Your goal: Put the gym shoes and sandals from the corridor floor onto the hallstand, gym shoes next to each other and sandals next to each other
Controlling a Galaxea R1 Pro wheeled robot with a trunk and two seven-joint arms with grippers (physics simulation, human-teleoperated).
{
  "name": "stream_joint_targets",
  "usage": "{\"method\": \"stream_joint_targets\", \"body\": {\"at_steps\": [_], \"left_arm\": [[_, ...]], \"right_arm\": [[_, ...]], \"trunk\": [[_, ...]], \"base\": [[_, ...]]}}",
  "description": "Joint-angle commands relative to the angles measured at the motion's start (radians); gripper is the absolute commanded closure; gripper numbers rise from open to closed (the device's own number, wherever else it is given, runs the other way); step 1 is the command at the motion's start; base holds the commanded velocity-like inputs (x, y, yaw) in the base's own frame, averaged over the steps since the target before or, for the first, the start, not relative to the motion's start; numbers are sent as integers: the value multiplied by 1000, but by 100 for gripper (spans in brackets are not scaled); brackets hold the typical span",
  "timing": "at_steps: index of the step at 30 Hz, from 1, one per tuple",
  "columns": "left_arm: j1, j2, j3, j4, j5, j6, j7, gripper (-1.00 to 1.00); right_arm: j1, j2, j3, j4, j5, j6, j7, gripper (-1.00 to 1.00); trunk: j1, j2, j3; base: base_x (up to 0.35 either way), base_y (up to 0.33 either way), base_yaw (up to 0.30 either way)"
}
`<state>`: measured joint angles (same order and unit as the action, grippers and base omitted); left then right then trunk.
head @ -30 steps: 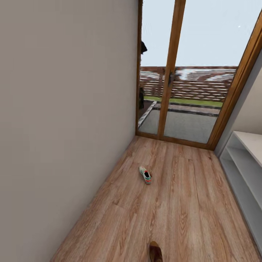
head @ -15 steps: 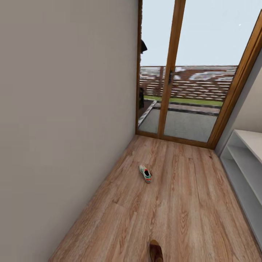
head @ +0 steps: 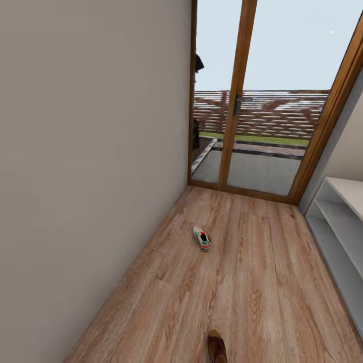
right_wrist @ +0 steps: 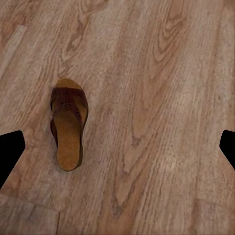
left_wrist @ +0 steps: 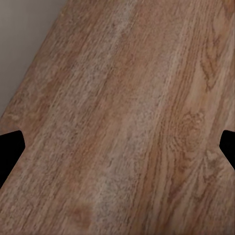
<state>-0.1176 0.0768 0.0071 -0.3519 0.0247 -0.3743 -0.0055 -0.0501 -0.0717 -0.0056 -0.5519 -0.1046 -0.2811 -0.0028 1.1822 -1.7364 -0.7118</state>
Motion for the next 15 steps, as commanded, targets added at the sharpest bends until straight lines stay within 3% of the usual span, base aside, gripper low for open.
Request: {"method": "stream_joint_targets", "body": {"at_steps": [1,15], "left_arm": [[-1,0,1,1,3,-3,-1,-100],[-1,-1,1,1,2,-3,-1,-100]], "right_arm": [[0,0,3,1,-10,-3,0,-100],[0,1,3,1,-10,-3,0,-100]], "trunk": [[4,-8,-4],[57,-106,-48]], "base": [[0,0,0],[0,0,0]]}}
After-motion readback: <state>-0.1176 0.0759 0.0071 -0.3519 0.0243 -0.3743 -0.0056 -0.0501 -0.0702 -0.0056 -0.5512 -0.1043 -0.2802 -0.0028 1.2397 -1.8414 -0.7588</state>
